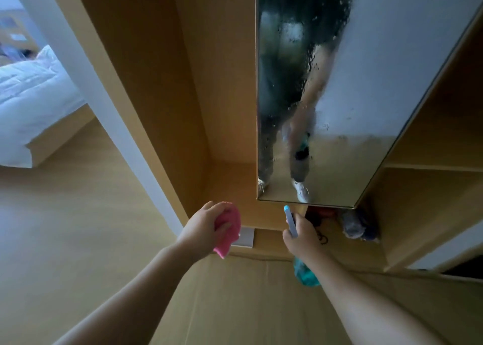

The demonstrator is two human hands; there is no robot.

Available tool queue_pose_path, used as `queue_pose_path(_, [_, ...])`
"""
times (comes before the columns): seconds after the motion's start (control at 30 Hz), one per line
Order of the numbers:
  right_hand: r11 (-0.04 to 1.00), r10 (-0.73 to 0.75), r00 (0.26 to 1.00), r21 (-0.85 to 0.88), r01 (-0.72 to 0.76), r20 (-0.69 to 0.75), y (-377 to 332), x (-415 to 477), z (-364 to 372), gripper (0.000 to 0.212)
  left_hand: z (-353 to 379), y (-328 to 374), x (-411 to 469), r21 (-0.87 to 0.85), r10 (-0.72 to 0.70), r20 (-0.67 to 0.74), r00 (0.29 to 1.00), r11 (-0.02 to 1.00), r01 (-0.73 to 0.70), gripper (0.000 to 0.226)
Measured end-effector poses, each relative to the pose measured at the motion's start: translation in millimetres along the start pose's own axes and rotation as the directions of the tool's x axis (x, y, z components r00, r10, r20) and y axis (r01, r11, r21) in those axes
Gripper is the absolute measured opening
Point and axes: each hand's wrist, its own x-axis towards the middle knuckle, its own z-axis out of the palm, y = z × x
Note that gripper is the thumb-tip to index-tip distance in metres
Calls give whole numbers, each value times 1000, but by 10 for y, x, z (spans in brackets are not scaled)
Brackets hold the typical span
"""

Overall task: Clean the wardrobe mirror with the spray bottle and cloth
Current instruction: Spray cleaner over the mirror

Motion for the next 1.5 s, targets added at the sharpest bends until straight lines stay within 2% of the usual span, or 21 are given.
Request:
queue_pose_path(0.13, [1000, 11, 1000, 11, -11, -11, 50, 84, 72, 14, 102, -19, 113, -18, 22, 22, 1000, 1000, -21, 29])
queue_pose_path(0.27, [1000, 23, 1000, 20, -23, -13, 87, 128, 64, 15, 181, -23, 165, -47, 39, 32, 999, 998, -38, 29])
queue_pose_path(0.4, [1000, 31, 998, -3, -31, -57, 166, 125, 21, 6, 270, -19, 197, -41, 32, 47, 998, 999, -30, 29])
queue_pose_path(0.63, [987, 125, 978, 122, -106, -164, 414, 36, -178, 15, 377, 61, 239, -37, 24, 85, 996, 999, -21, 29])
queue_pose_path(0.87, [978, 176, 973, 140, -156, -148, 751, -67, -438, 32, 555, 328, 283, -64, 73, 120, 990, 996, -66, 34])
queue_pose_path(0.97, [973, 206, 965, 135, -186, -159, 870, -98, -516, 31, 643, 467, 306, -55, 100, 132, 986, 994, -93, 45])
queue_pose_path(1.17, [967, 224, 961, 164, -197, -161, 1028, -183, -660, 23, 788, 665, 342, -76, 128, 155, 980, 990, -117, 47])
queue_pose_path(1.27, [969, 204, 963, 174, -174, -175, 1051, -237, -757, 16, 834, 752, 343, -89, 126, 168, 978, 990, -112, 44])
queue_pose_path(1.5, [975, 74, 971, 223, -22, -228, 1002, -353, -1142, 21, 935, 1001, 416, -81, 126, 186, 974, 990, -112, 32])
